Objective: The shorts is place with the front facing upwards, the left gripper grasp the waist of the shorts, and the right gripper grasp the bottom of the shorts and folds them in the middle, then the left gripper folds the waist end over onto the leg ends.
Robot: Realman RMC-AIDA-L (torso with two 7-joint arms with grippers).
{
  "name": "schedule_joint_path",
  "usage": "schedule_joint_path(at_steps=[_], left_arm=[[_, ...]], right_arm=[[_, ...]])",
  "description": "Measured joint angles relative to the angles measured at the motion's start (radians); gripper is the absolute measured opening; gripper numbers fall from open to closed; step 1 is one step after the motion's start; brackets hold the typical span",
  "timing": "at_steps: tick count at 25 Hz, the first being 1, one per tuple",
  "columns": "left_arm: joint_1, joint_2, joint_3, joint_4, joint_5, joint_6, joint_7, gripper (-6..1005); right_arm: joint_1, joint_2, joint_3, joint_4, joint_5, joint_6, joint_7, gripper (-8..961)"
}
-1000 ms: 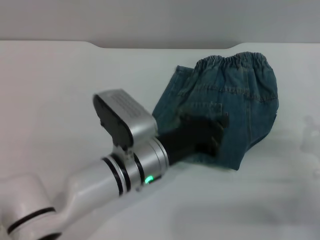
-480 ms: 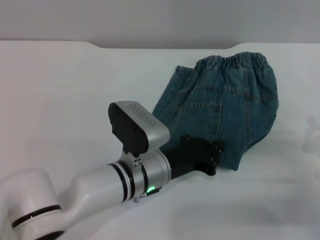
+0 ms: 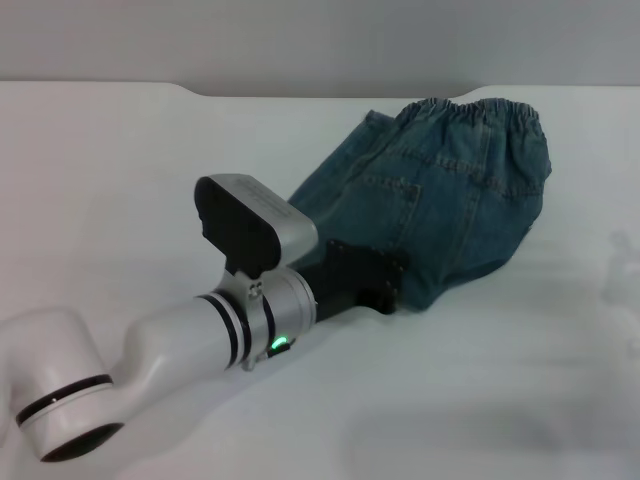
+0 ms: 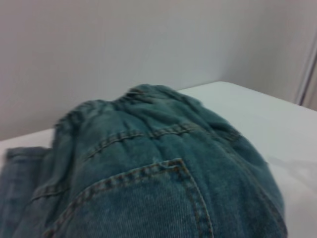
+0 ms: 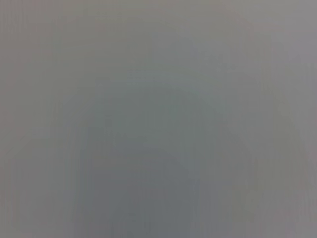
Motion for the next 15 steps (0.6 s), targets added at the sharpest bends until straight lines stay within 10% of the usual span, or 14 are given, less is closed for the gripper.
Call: schedule_joint_path(at_steps=[15], left_arm=[[-0.028,0.0,-0.125,0.088,0.0,0.006,0.01,-2]], right_arm=[[-0.012,0.002,-0.015,0.016,-0.003,0.001,0.001,1]])
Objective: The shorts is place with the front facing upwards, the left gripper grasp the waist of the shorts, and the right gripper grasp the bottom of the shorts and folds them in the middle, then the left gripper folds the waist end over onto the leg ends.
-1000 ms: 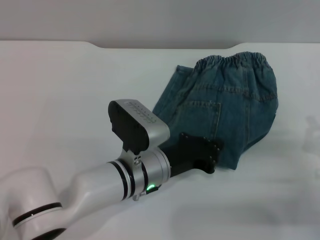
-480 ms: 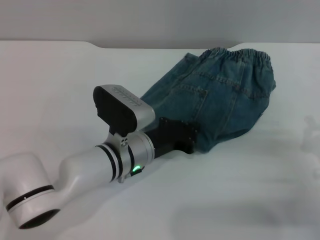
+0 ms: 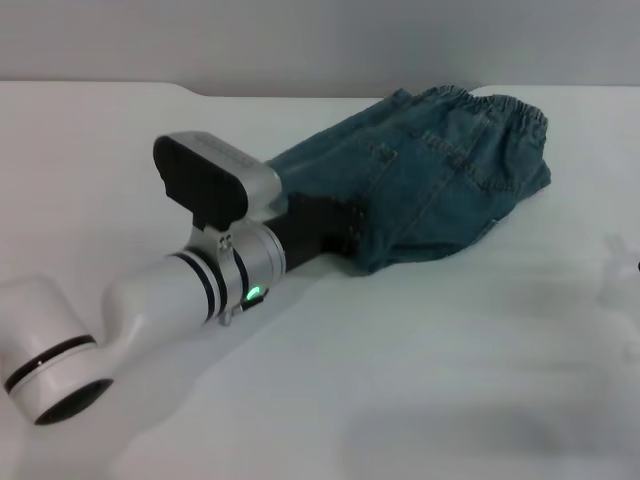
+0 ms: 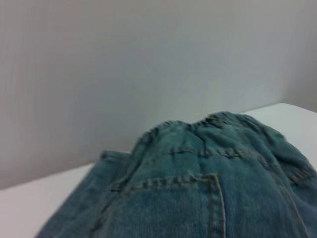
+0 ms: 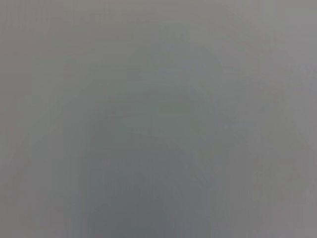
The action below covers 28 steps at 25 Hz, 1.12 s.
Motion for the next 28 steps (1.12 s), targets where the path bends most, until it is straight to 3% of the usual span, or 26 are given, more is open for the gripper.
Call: schedule_joint_path(at_steps=[12,14,16,17,20,28], left_arm=[[-0.051,0.0,-0.059,0.046,0.0,0.004,0.004,-2],[-0.027,0.005,-0.058,0.006,0.001,0.033,-0.009,-2],[0.058,0.013,-0.054,-0.095,0.023,0.096,-0.011,-1],[0.058,0.013,-0.054,-0.095,0.023,0.096,-0.011,-1],[0.138,0.01,-0.046,-0.183,0.091,0.116,-0.015,-1],[0.109,0.001,0.016,-0.193,0.096,0.045,-0.045,-1]], right_arm=[[-0.019,0.0,0.0,-0.002,-0.004,0.018,0.002,1],[-0.024,-0.001,0.0,-0.005,-0.004,0.023,0.002,1],[-0.03,-0.002,0.0,-0.007,-0.005,0.025,0.001,1],[-0.032,-0.002,0.0,-0.007,-0.005,0.025,0.001,1],[-0.036,-0.002,0.0,-0.009,-0.006,0.026,0.001,1],[-0.031,-0.003,0.0,-0.008,-0.006,0.026,0.001,0]])
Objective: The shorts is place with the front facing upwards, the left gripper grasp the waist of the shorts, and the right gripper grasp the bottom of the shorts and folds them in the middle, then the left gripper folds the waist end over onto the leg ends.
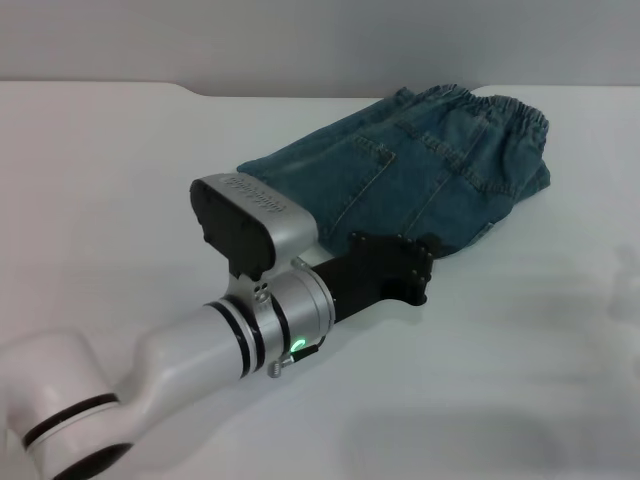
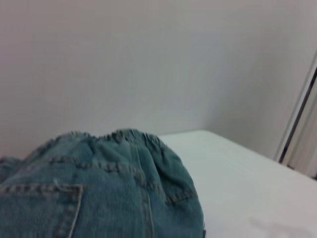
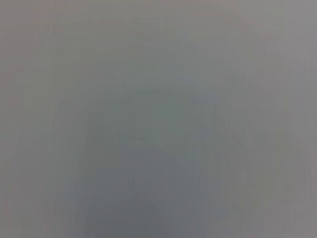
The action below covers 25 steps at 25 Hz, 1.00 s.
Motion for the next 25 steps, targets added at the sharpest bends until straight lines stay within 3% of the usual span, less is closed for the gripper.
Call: schedule_joint_path(at_steps=[12,24,25], left_arm=[[-0.083,-0.001,-0.005,0.08,-0.005,-0.047,-0.001,-1],[-0.105,-0.001,-0.01,0.109,-0.005,-0.053,-0.003,-1],[-0.13,-0.001,-0.026,0.154,-0.006,-0.052,-0.003,-1]], right_arm=[[-0.003,0.001,0.0,0.001,0.008,0.005,-0.001,-1],[-0.008,0.003,0.0,0.005,0.008,0.025,-0.001,0],[-0.008,0.003,0.0,0.005,0.008,0.025,-0.001,0]])
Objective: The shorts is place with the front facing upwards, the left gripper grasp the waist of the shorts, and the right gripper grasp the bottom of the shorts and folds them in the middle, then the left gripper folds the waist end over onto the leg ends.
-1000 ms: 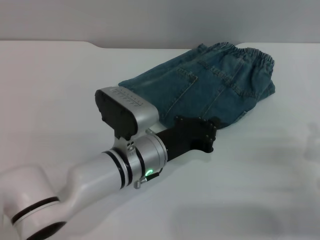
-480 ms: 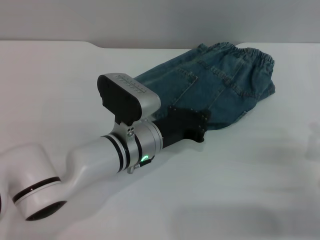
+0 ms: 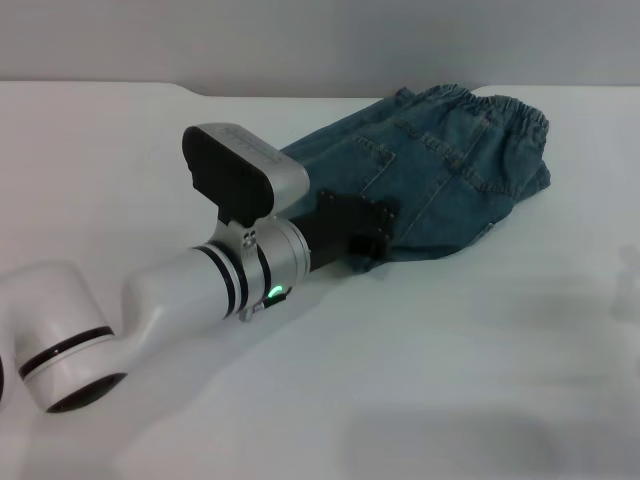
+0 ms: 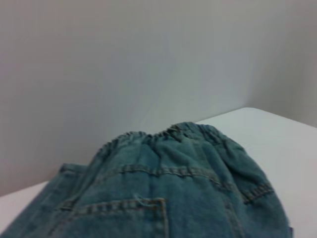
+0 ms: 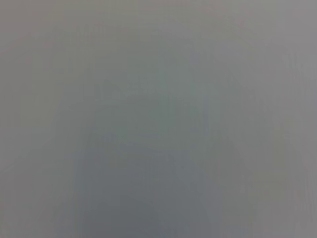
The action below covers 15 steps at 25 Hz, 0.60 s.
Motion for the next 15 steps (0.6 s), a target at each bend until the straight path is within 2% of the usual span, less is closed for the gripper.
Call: schedule_joint_path(at_steps=[12,15], left_arm=[[0.0,0.0,-0.064,0.038,0.0,0.048,0.021,-1],[0.055,0.0,-0.117,0.016,0.0,0.126,0.103,-1]], right_arm=[[-0.001,0.0,0.0,-0.003,-0.006,-0.004,0.001,0],[0.001,0.0,-0.005,-0.007,-0.007,-0.008,0.001,0]])
